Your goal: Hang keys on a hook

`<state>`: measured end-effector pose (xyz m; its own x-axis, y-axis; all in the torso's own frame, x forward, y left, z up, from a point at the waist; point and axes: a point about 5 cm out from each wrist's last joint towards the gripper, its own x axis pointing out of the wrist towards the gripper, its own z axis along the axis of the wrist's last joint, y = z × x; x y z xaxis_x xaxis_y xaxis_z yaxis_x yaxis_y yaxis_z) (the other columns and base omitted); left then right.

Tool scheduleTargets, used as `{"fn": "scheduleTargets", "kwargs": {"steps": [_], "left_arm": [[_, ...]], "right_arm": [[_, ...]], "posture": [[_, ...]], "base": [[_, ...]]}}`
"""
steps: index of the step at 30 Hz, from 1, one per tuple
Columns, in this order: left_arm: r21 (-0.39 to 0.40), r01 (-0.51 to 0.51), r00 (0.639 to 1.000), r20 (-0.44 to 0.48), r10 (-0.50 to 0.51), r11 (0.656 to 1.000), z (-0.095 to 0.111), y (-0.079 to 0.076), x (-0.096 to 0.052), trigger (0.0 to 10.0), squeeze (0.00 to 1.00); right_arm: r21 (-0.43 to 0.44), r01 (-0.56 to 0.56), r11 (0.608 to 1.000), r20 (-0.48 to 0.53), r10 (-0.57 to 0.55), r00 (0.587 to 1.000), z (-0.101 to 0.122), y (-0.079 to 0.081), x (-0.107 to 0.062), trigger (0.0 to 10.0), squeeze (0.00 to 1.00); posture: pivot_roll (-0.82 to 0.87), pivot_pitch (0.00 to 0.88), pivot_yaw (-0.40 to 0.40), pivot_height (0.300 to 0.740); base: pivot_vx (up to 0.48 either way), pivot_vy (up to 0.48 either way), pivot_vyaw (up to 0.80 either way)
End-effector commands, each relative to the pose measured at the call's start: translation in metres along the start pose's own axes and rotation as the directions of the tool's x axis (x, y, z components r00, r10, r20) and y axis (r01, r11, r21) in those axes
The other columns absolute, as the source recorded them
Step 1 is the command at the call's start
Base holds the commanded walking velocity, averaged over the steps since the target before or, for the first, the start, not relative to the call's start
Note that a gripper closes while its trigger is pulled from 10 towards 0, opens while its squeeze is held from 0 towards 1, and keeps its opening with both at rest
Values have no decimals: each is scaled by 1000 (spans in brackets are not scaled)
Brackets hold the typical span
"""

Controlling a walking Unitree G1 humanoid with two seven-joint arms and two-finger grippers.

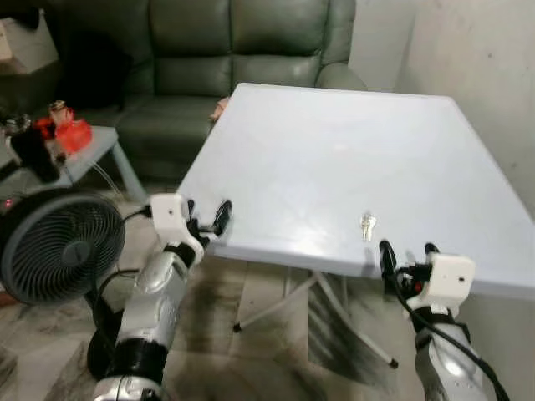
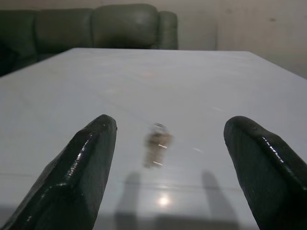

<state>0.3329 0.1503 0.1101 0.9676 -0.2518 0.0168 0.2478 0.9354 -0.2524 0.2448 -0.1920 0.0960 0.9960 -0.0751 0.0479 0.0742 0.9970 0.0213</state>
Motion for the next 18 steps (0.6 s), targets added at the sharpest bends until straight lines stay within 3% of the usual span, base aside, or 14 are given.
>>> {"fn": "scheduleTargets", "kwargs": {"steps": [1,4,15,18], "left_arm": [[28,-34,999,5,34,999,5,12,-3,10000,0],[30,-36,999,9,35,999,6,12,-3,10000,0],[40,-38,999,9,38,998,6,11,-2,10000,0],[40,-33,999,31,32,999,7,8,-2,10000,0]], "right_arm": [[16,-23,1000,11,23,1000,3,9,2,10000,0],[15,-25,1000,11,24,1000,3,9,2,10000,0],[12,-26,1000,9,26,1000,3,9,3,10000,0],[8,-23,1000,8,23,1000,3,8,3,10000,0]], "posture": [[-47,0,15,732],[-47,0,15,732],[-47,0,13,732],[-48,0,12,732]], "base": [[360,319,0],[369,306,0],[451,0,0],[0,0,0]]}}
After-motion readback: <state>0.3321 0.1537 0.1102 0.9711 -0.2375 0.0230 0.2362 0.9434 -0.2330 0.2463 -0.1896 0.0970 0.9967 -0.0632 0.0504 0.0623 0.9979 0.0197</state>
